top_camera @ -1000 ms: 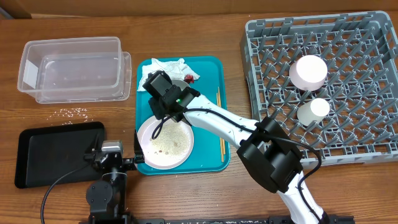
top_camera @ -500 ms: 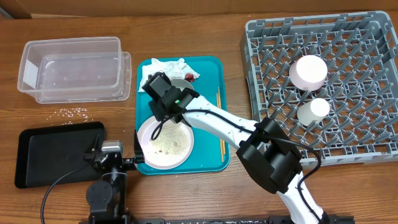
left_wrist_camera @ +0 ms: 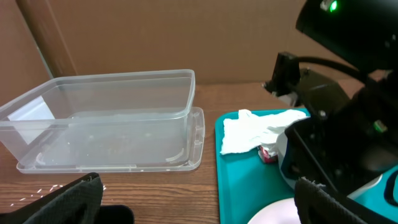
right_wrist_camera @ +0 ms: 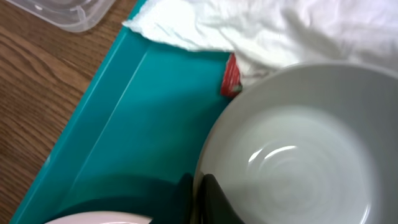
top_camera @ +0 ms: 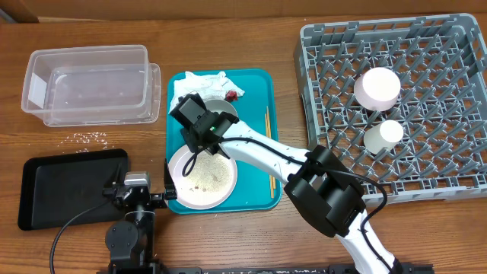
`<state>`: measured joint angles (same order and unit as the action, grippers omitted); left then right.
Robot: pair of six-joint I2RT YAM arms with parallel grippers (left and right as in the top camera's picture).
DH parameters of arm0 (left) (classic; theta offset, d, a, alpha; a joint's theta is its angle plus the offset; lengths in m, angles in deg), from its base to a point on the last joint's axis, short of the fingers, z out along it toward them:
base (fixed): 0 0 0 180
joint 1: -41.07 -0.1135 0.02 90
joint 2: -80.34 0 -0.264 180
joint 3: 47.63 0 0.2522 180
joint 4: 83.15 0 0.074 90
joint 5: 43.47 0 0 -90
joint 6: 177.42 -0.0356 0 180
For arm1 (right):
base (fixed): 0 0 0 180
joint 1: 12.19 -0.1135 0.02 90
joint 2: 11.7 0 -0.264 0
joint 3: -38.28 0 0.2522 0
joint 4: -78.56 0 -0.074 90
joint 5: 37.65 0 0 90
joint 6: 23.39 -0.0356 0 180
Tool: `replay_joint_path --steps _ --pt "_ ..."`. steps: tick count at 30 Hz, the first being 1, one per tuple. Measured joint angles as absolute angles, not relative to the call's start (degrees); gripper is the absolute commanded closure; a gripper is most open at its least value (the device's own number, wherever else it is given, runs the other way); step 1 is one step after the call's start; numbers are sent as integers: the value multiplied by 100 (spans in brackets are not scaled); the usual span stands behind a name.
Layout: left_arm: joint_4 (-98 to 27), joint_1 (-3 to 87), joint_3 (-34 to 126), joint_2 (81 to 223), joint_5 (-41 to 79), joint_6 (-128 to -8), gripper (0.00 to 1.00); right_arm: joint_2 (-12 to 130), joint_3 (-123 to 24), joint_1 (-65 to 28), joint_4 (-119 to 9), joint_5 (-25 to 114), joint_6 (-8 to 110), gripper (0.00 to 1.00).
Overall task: Sort waste into correct bins and load items into the dishwasher
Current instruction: 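Grasp the grey bowl rim with the right gripper and lift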
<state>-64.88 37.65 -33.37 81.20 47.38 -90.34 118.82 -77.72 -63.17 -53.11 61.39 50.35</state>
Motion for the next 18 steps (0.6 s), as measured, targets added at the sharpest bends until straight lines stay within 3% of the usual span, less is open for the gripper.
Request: replay_joint_path --steps 12,18 --pt "-6488 3765 -3337 8120 4738 -9034 0 11841 -8994 -6155 -3633 6110 4970 96" --pt "-6490 3765 -3337 8120 4738 -9032 0 11139 -10148 -5152 -2184 6025 4909 96"
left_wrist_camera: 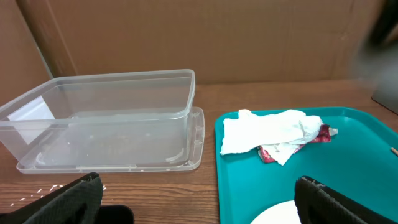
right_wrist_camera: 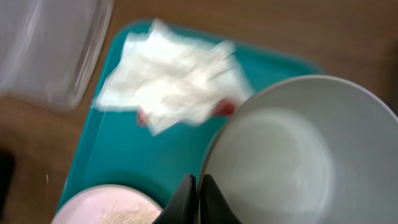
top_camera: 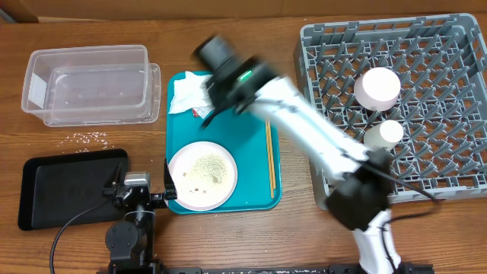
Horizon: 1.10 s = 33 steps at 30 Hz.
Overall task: Sort waste into correct bins and load items into the dishwasher
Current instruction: 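Grasp the grey bowl rim with the right gripper and lift, then carry the grey bowl to the back of the dish rack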
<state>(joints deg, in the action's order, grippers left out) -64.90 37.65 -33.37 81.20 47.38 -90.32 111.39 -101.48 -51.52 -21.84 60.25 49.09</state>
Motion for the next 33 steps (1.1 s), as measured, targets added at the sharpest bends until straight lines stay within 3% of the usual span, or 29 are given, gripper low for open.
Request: replay_joint_path --steps 9,18,28,33 --pt "-6488 3765 -3337 8120 4738 -9034 0 9708 -10675 -2503 -1075 5341 4882 96" --pt "-6488 3765 -3337 8120 4738 -9034 0 10110 -10292 -352 -1952 2253 5595 96" --pt "-6490 3765 -3337 8120 4738 -9032 0 11349 -9792 -31 -4387 -744 5584 96" --pt "-6488 3765 -3335 8120 4738 -9034 0 11924 -9768 -38 -4780 -1183 5029 96"
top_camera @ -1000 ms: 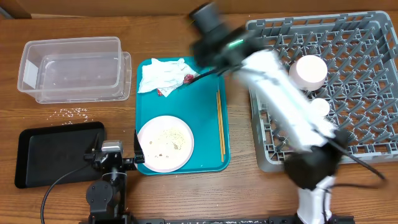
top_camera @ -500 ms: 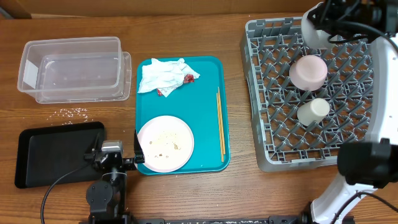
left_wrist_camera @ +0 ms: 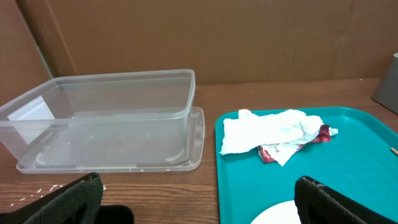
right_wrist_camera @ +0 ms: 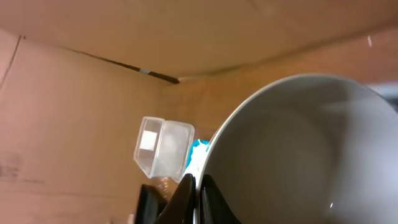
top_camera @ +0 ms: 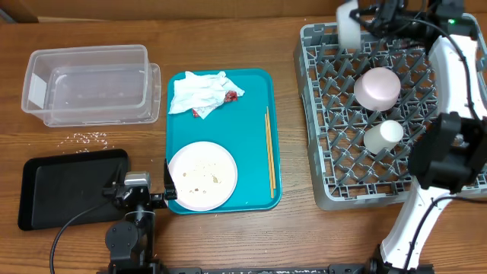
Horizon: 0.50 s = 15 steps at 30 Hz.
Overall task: Sort waste into correct bins and load items into the dishwasher
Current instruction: 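Carry the grey bowl to the back of the dish rack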
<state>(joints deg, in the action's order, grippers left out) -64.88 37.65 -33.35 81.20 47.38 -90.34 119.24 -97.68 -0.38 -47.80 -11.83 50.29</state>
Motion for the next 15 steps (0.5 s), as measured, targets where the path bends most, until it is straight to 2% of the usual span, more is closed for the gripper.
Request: replay_joint_path --steps 12,15 --pt "-6488 3765 -3337 8120 4738 -9032 0 12350 -9735 321 -4835 -1271 4218 95" --pt "-6490 3765 -3337 8120 4738 -9034 0 12350 -9735 493 -4752 -1247 4102 84"
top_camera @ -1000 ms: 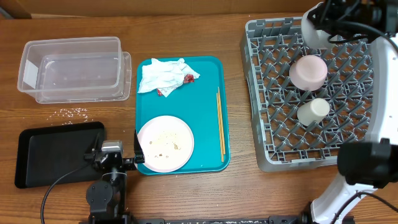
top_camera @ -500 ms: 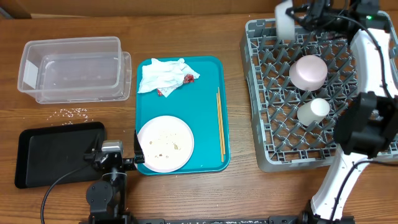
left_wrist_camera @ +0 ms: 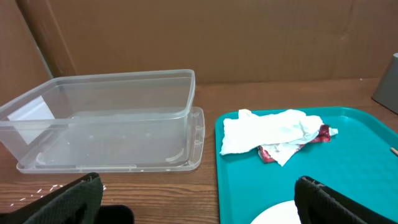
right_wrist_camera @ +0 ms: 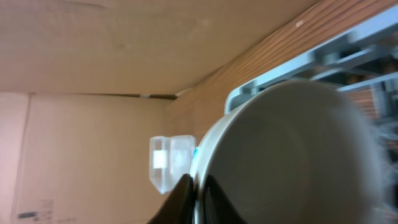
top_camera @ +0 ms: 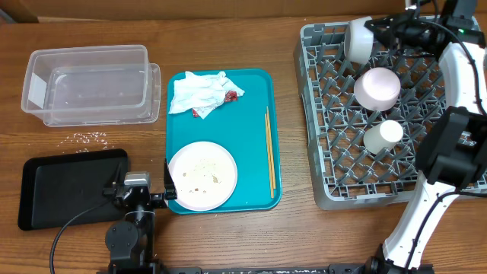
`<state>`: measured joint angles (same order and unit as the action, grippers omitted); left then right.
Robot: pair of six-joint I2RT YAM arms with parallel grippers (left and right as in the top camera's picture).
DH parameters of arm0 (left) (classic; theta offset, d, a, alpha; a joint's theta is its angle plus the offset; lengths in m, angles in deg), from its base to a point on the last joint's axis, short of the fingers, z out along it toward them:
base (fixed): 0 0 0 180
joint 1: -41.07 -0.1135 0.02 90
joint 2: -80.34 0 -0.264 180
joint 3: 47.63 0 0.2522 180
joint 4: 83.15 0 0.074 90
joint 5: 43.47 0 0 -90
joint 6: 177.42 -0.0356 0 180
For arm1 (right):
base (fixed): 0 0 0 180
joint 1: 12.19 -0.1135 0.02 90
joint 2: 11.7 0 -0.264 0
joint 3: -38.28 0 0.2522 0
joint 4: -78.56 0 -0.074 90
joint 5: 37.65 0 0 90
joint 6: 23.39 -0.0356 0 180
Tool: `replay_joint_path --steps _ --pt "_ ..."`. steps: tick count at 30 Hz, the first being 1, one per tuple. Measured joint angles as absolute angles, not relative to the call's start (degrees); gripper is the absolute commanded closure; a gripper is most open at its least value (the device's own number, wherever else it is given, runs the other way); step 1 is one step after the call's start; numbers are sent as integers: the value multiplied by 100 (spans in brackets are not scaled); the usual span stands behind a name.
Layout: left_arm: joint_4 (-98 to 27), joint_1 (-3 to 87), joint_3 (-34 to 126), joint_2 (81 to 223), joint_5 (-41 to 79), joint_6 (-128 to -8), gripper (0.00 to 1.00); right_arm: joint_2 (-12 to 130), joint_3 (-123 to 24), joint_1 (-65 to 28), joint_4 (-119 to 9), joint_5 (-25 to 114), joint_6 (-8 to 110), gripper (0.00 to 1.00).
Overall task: Sort waste into correct bins and load items into the dishwasher
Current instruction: 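Carry the grey bowl to the back of the dish rack, then lower the grey bowl upside down into the rack and release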
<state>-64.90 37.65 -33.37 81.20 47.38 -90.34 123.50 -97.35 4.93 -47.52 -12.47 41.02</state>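
My right gripper (right_wrist_camera: pixel 198 193) is shut on the rim of a white bowl (top_camera: pixel 356 38), held tilted on its side over the far left corner of the grey dish rack (top_camera: pixel 319 152). The bowl (right_wrist_camera: pixel 292 149) fills the right wrist view. A pink cup (top_camera: pixel 377 87) and a small white cup (top_camera: pixel 383 135) stand upside down in the rack. On the teal tray (top_camera: pixel 255 91) lie a crumpled napkin (top_camera: pixel 196 91) with a red wrapper (top_camera: pixel 230 95), a plate with crumbs (top_camera: pixel 202 175) and chopsticks (top_camera: pixel 269 152). My left gripper (left_wrist_camera: pixel 199 202) rests open at the tray's near left corner.
A clear plastic bin (top_camera: pixel 87 84) stands on its lid at the far left. A black tray (top_camera: pixel 68 186) lies at the near left. Some white grains (top_camera: pixel 90 137) are scattered on the wood between them. Cardboard walls close off the far side.
My right gripper has come down and tilted the bowl from above the rack's far edge to just over its far left corner. The left arm is unchanged.
My right gripper was shut on the bowl's rim on the tray beside the napkin. Then it held the bowl above the tray's far end. Then the bowl was over the rack's far edge, and now it hangs tilted at the rack's far left corner.
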Motion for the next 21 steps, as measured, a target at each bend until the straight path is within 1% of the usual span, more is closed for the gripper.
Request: replay_joint_path --steps 3,7,10,13,15,18,21 --pt "-6488 3765 -3337 8120 4738 -9032 0 12350 -9735 592 -4767 -1159 4085 80" --pt "-6488 3765 -3337 8120 4738 -9032 0 12350 -9741 622 -4712 -962 4072 78" --pt "-6488 3765 -3337 8120 4738 -9034 0 12350 -9897 653 -4238 -567 4058 73" --pt "-6488 3765 -3337 8120 4738 -9034 0 12350 -10334 762 -3648 8 4087 63" --pt "-6488 3765 -3337 8120 4738 -9034 0 12350 -10666 841 -3156 412 4093 59" --pt "-6488 3765 -3337 8118 4738 -9032 0 12324 -11359 968 -2490 1140 4142 57" --pt "-6488 3765 -3337 8120 4738 -9032 0 12217 -11678 1001 -2186 1525 4233 57"
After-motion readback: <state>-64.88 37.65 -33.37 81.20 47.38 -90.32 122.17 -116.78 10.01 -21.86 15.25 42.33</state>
